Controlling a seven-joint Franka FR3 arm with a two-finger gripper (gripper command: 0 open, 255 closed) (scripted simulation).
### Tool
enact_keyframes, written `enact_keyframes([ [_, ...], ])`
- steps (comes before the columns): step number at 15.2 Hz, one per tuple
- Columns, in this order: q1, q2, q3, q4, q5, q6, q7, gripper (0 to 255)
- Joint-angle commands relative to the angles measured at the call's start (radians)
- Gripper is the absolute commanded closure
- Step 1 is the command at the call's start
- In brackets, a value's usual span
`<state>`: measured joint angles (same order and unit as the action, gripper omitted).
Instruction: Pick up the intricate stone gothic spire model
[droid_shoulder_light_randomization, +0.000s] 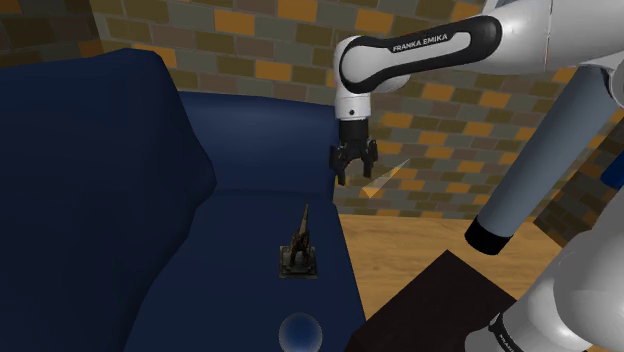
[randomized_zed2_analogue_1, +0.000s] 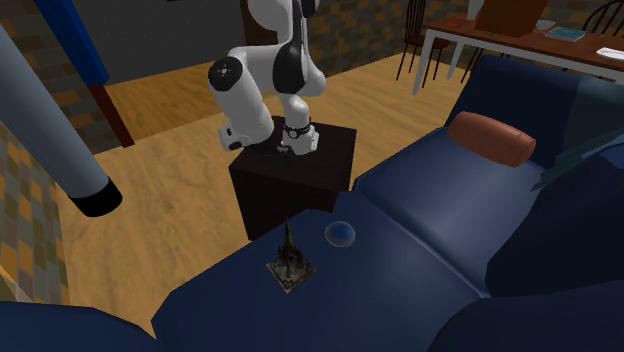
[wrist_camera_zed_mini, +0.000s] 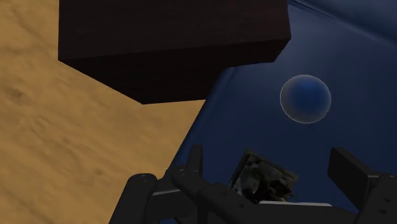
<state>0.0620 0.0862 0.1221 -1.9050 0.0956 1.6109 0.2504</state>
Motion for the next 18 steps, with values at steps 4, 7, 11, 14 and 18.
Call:
enact_keyframes([
  [4, 0.015, 0.232, 0.004, 0.161, 0.007, -0.016, 0.058, 0],
  [7, 0.026, 0.372, 0.005, 0.277, 0.013, -0.042, 0.092, 0],
  [11, 0.042, 0.566, 0.004, 0.457, 0.025, -0.094, 0.135, 0],
  [14, 0.054, 0.723, 0.003, 0.62, 0.035, -0.149, 0.167, 0],
  [18, 0.065, 0.875, 0.003, 0.785, 0.043, -0.203, 0.194, 0],
])
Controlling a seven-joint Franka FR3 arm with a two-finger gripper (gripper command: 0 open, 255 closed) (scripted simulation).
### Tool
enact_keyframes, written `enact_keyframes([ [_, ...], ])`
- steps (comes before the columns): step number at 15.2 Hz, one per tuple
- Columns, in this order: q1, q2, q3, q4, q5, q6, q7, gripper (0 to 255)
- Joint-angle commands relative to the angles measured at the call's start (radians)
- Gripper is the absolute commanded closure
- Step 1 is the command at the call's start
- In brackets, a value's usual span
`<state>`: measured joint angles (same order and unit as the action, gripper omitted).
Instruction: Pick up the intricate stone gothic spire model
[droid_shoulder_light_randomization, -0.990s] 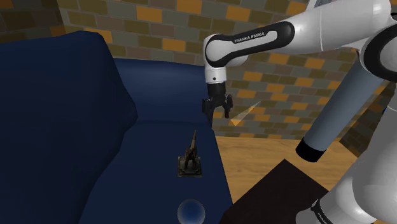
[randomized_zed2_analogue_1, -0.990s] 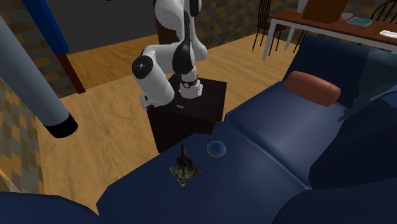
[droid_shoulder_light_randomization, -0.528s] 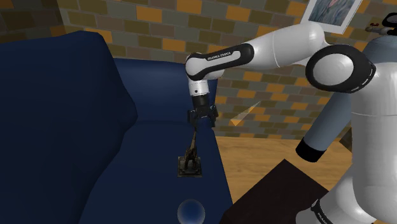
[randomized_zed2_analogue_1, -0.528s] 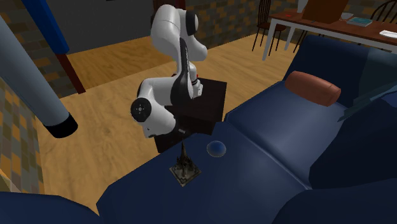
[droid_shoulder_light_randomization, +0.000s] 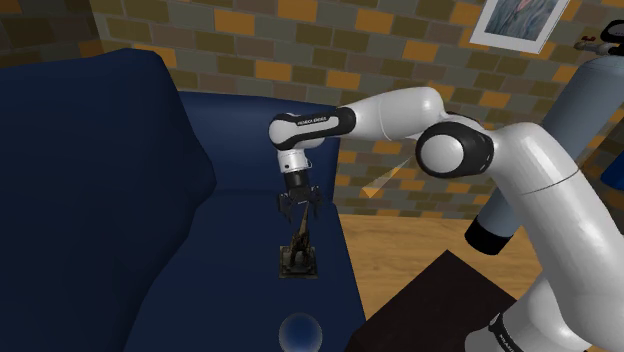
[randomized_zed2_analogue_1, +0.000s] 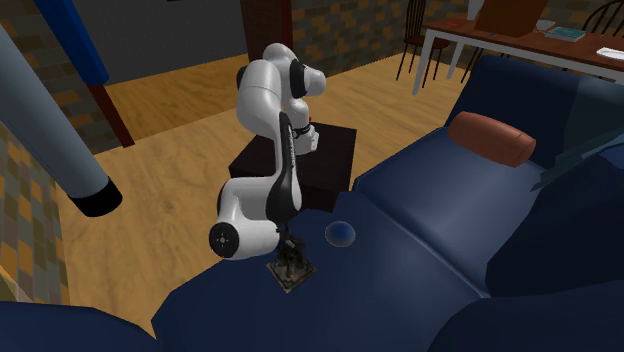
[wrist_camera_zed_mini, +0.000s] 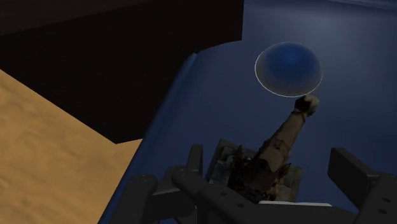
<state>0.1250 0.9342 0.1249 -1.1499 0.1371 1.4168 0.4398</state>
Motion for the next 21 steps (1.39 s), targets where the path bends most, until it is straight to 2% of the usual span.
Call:
enact_keyframes([
  [1, 0.003, 0.035, 0.0, 0.03, 0.001, -0.001, 0.003, 0],
  [8, 0.006, 0.082, -0.003, 0.038, -0.003, 0.038, -0.005, 0],
  [9, 0.006, 0.081, -0.003, 0.036, -0.002, 0.038, -0.004, 255],
  [21, 0.004, 0.055, -0.002, 0.032, -0.001, 0.018, 0.0, 255],
])
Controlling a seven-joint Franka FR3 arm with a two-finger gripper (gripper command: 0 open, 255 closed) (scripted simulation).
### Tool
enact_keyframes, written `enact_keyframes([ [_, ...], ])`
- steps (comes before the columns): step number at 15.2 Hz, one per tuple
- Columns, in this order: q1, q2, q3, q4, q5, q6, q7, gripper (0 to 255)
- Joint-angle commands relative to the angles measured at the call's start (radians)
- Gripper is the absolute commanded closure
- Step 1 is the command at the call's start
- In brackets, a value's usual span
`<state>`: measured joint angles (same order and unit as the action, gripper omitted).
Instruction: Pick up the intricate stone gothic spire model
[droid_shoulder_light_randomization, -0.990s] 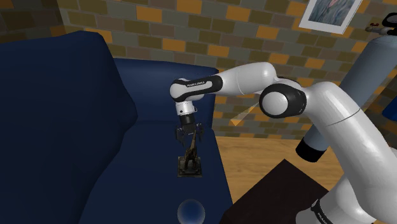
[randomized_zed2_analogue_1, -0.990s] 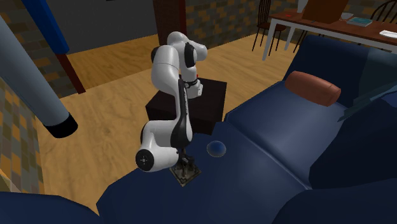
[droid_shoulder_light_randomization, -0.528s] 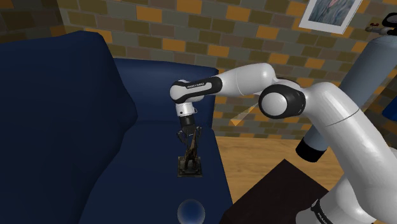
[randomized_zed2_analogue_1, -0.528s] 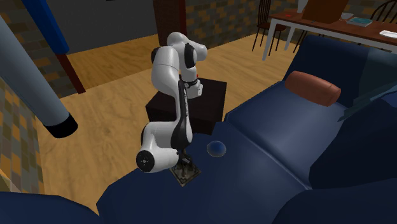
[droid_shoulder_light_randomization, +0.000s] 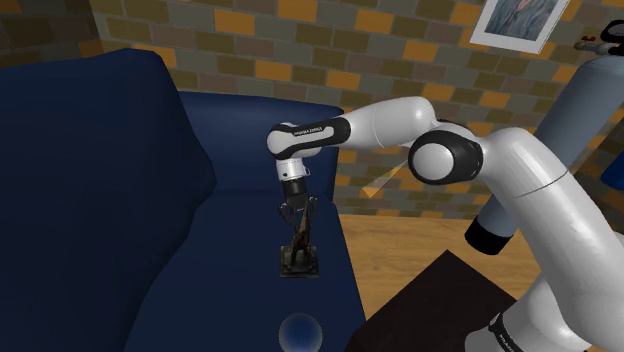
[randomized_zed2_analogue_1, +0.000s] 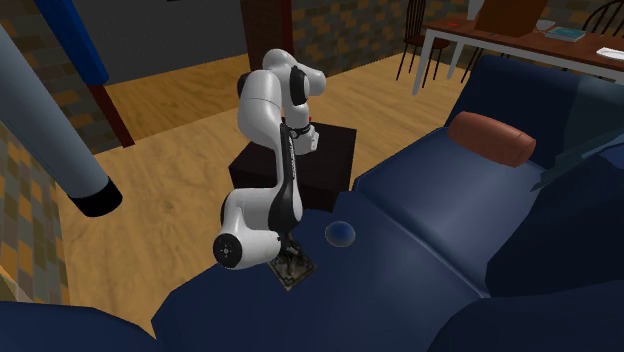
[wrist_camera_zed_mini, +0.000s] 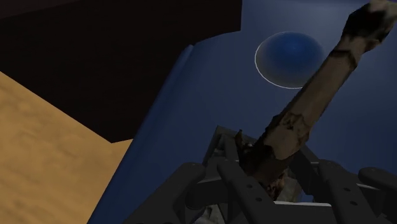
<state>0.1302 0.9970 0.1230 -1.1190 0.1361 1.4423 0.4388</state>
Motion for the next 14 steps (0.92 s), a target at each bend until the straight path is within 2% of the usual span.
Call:
enact_keyframes([
  [1, -0.002, -0.016, 0.001, -0.001, 0.001, -0.015, 0.002, 255],
  [14, -0.007, -0.095, 0.007, 0.011, 0.008, -0.104, 0.02, 255],
])
